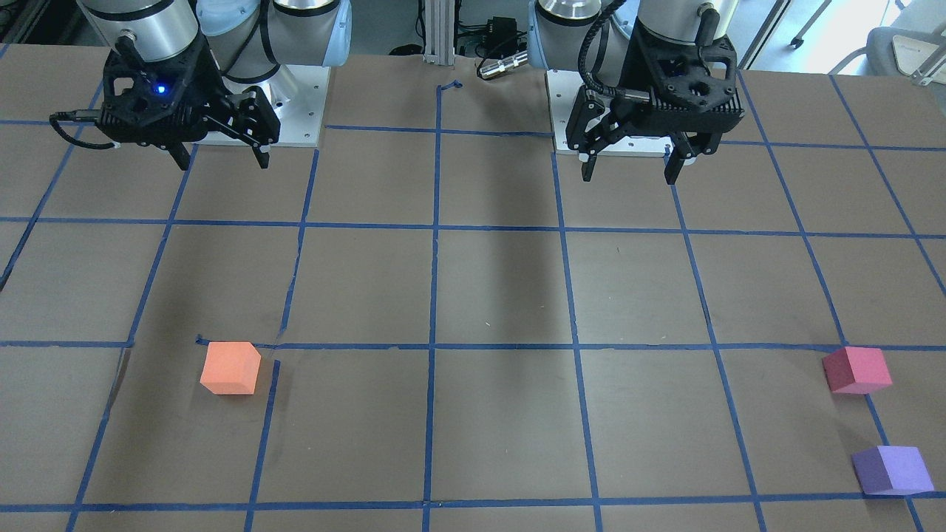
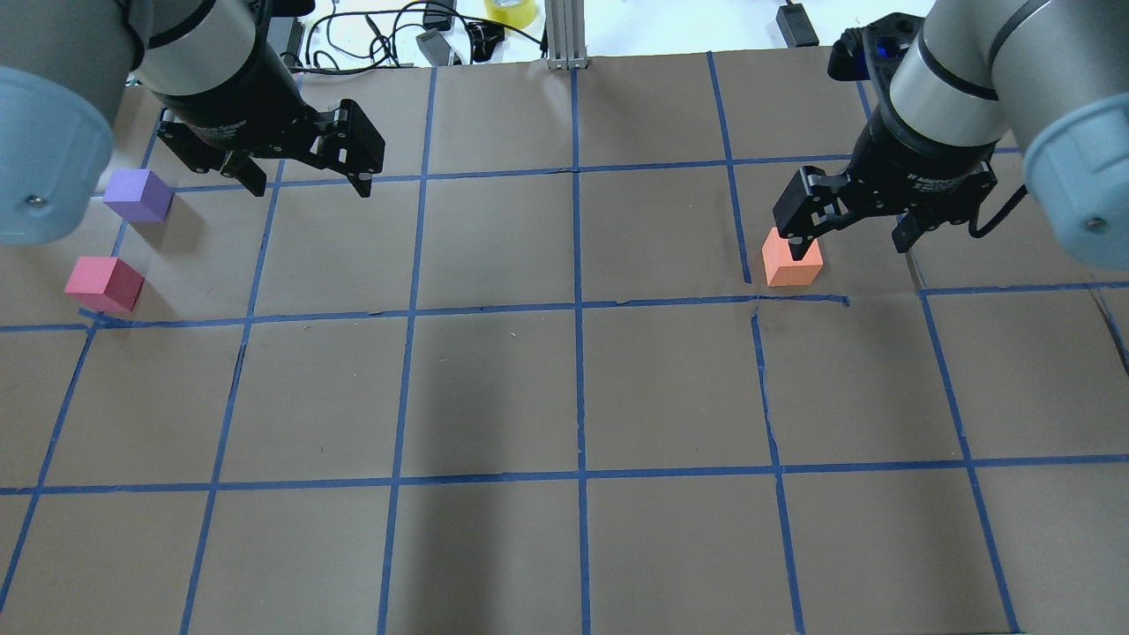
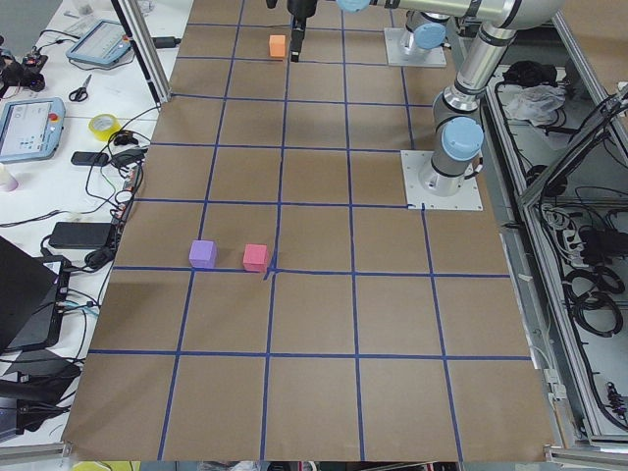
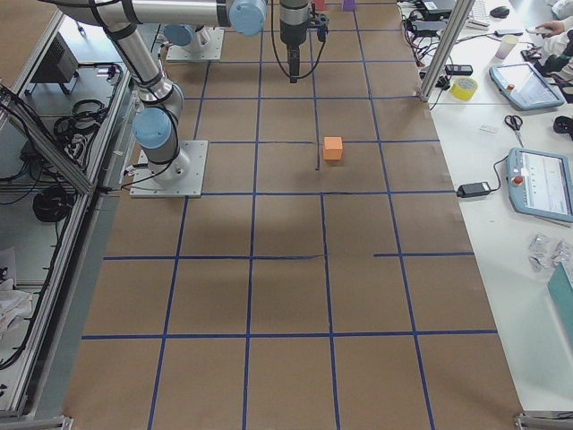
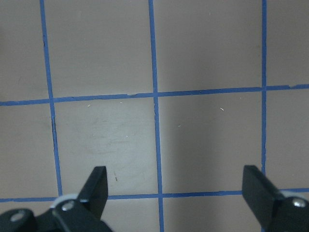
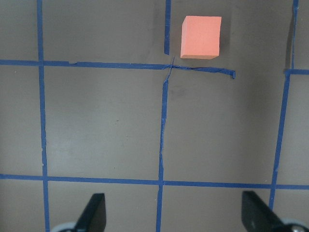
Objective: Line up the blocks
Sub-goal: 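Lower the right gripper over the orange cube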
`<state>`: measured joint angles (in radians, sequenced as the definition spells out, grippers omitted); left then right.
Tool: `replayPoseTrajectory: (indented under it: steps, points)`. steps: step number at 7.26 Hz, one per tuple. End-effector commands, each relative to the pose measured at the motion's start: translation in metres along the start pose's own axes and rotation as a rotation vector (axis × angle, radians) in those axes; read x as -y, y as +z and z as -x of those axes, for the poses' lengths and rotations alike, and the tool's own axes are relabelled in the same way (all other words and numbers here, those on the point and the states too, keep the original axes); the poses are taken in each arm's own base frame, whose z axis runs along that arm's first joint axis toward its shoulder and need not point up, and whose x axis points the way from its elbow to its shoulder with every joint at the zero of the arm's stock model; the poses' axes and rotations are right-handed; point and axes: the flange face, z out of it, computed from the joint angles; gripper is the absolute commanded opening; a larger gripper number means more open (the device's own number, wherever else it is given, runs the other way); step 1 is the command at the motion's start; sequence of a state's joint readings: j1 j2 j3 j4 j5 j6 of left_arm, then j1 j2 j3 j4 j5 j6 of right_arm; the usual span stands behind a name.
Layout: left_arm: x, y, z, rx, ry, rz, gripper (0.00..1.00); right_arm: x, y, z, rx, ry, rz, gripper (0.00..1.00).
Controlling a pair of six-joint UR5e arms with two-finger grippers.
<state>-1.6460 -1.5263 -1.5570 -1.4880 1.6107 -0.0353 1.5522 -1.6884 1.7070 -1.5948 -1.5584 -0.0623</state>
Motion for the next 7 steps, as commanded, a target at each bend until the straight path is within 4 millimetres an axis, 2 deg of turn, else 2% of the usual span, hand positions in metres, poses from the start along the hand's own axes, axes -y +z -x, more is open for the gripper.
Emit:
replayPoseTrajectory:
  steps: [1, 5, 7]
  points:
    - [0.000, 0.000, 0.000, 0.000, 0.000, 0.000, 1.00, -0.002, 0.003, -0.002, -0.009, 0.001, 0.027, 1.00]
    - [0.000, 0.000, 0.000, 0.000, 0.000, 0.000, 1.00, -0.004, -0.001, -0.002, -0.011, 0.002, 0.018, 1.00]
    - [-0.001, 0.002, -0.001, 0.000, 0.002, 0.003, 1.00, -0.010, -0.011, -0.001, -0.010, 0.001, -0.003, 1.00]
